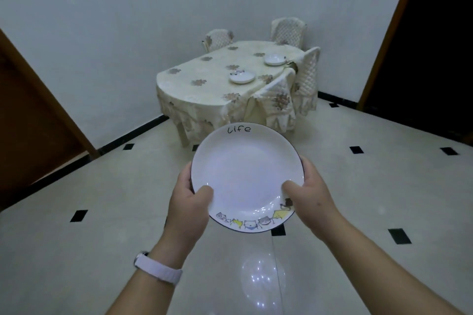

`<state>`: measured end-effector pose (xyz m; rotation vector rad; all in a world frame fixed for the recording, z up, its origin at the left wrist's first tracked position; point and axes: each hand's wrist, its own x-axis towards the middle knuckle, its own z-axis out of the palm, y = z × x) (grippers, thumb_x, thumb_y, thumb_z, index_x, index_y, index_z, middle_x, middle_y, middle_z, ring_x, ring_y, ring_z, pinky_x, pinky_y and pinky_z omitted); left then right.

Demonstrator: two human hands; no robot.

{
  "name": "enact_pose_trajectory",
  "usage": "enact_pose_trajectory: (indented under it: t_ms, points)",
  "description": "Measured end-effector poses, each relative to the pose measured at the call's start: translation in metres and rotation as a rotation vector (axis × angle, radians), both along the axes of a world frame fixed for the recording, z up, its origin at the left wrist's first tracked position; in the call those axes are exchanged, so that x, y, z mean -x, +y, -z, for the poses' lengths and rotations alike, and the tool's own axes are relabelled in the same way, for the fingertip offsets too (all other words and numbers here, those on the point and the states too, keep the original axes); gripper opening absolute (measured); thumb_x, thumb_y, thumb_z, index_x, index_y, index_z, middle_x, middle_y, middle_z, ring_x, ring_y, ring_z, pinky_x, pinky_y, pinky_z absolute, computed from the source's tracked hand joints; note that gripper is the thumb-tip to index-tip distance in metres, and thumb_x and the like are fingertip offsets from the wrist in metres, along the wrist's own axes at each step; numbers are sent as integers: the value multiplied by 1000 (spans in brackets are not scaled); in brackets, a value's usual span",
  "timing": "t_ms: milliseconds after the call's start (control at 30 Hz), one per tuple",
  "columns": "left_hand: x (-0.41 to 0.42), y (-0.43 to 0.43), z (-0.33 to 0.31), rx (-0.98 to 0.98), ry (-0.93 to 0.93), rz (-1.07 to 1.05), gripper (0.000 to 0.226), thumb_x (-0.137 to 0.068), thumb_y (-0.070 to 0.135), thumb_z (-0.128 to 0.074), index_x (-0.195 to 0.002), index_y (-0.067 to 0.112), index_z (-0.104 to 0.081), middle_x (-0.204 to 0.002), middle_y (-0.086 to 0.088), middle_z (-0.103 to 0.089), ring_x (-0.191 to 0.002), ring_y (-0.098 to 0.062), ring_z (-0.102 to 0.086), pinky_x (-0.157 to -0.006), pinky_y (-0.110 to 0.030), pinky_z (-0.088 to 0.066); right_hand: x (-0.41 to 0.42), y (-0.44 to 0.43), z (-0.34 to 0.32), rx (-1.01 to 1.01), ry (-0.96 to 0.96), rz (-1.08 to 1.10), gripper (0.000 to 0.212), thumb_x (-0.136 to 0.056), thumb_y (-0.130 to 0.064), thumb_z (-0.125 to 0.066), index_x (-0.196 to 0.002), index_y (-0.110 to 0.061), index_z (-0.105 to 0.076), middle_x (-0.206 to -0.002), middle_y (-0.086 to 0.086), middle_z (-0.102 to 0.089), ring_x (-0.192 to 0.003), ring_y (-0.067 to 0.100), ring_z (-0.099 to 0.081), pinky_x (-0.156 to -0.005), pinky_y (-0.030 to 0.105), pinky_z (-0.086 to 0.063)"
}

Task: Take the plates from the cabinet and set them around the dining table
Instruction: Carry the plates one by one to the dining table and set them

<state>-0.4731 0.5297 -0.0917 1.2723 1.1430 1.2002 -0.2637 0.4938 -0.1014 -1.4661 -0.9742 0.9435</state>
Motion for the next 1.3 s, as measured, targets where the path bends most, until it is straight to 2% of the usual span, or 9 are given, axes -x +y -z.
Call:
enact_pose_trajectory:
  t_ms: [133,333,533,667,833,1000,1100,1200,1300]
  points:
    - [-15,51,13,6,-23,70,52,-69,6,-47,-115,26,-62,-102,2,-73,-93,-19,-68,-70,-29,-53,-12,35,5,40,-12,71,47,-64,-16,-48,-108,-34,-56,-92,-8,-69,-81,17,-65,-63,31,-52]
    - [-12,163,37,31,-34,167,55,-69,6,-47,-110,39,-64,-104,4,-73,-97,-18,-68,-76,-33,-53,-5,128,20,36,-54,147,48,-80,5,-50,-101,-38,-54,-95,-9,-67,-78,7,-64,-62,26,-54]
    - [28,299,48,65,-32,159,59,-69,6,-48,-119,36,-62,-108,5,-72,-102,-20,-67,-83,-41,-54,36,265,27,91,-75,163,44,-75,-7,-53,-110,-34,-55,-94,-11,-67,-82,11,-64,-61,24,-50]
    - [63,379,43,76,-29,140,59,-69,7,-47,-120,33,-62,-108,5,-72,-101,-18,-67,-80,-36,-53,71,351,18,86,-80,127,51,-80,7,-49,-101,-40,-55,-93,-14,-67,-78,-1,-63,-61,20,-53]
    - [92,450,33,65,-47,127,54,-69,7,-46,-110,36,-65,-103,5,-72,-95,-17,-67,-75,-33,-53,99,424,9,92,-79,114,47,-82,8,-48,-98,-36,-54,-91,-11,-64,-63,-6,-59,-54,19,-51]
    - [113,492,34,64,-43,81,57,-70,7,-46,-118,32,-62,-107,7,-71,-98,-13,-67,-77,-31,-53,117,480,9,98,-92,48,49,-81,6,-49,-103,-37,-55,-94,-10,-66,-73,2,-62,-57,22,-52]
    - [121,521,40,81,-42,33,54,-70,7,-47,-110,40,-63,-104,9,-72,-96,-12,-68,-74,-28,-54,124,514,14,87,-73,30,49,-81,7,-49,-104,-36,-57,-94,-7,-66,-69,1,-61,-56,23,-51]
    - [124,552,42,82,-35,13,52,-73,2,-48,-106,40,-64,-100,11,-72,-92,-9,-68,-68,-20,-53,126,550,24,87,-41,12,50,-80,8,-49,-107,-32,-59,-91,-5,-68,-74,9,-64,-57,26,-52]
    - [124,595,45,99,-3,-12,53,-70,6,-48,-111,36,-62,-103,9,-72,-97,-13,-68,-75,-29,-55,124,596,33,90,-14,5,50,-79,7,-50,-105,-35,-60,-89,-6,-69,-75,15,-65,-61,35,-55]
